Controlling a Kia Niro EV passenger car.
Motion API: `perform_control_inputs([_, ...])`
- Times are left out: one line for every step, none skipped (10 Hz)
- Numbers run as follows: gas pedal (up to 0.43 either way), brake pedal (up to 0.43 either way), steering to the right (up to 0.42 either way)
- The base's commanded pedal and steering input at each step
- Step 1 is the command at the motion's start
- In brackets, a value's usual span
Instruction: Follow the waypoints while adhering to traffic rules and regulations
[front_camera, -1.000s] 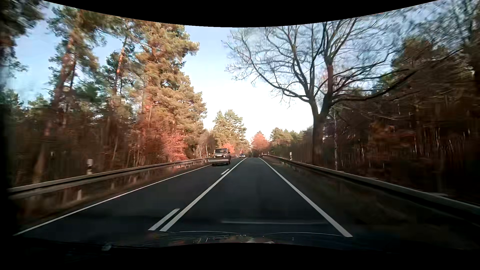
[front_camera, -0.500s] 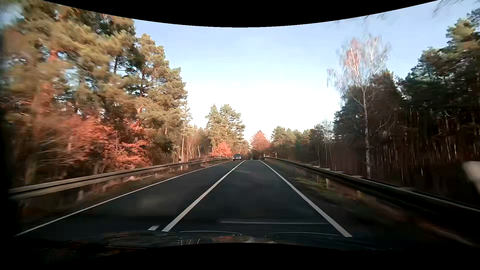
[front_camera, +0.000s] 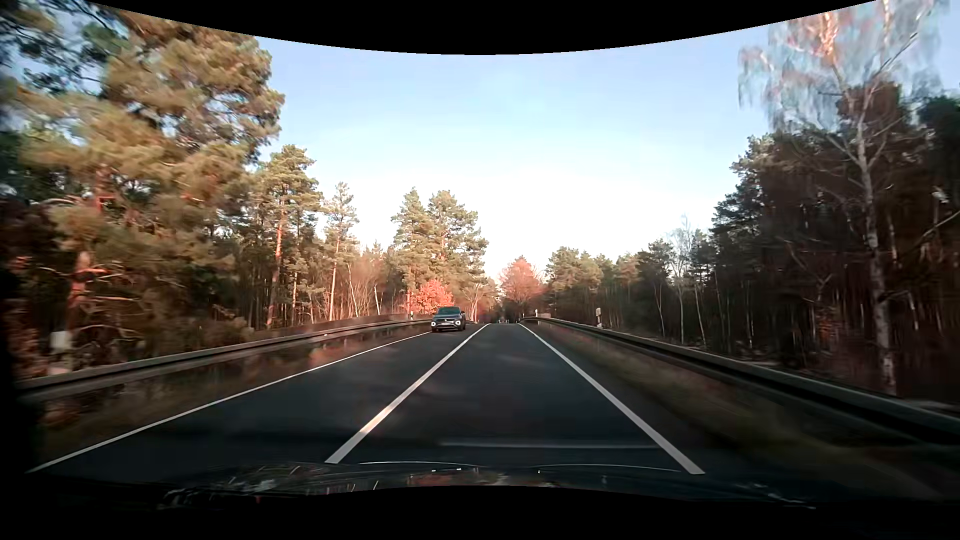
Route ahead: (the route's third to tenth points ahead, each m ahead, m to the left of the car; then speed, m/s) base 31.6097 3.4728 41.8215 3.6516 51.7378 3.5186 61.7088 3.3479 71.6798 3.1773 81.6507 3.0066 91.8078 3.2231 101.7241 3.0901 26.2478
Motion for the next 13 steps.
perform_control_inputs([0.177,0.000,0.000])
perform_control_inputs([0.130,0.000,0.000])
perform_control_inputs([0.079,0.000,-0.001])
perform_control_inputs([0.067,0.000,-0.001])
perform_control_inputs([0.067,0.000,0.000])
perform_control_inputs([0.067,0.000,0.000])
perform_control_inputs([0.067,0.000,0.000])
perform_control_inputs([0.079,0.000,0.000])
perform_control_inputs([0.079,0.000,-0.001])
perform_control_inputs([0.079,0.000,-0.002])
perform_control_inputs([0.079,0.000,-0.002])
perform_control_inputs([0.098,0.000,-0.002])
perform_control_inputs([0.118,0.000,-0.002])
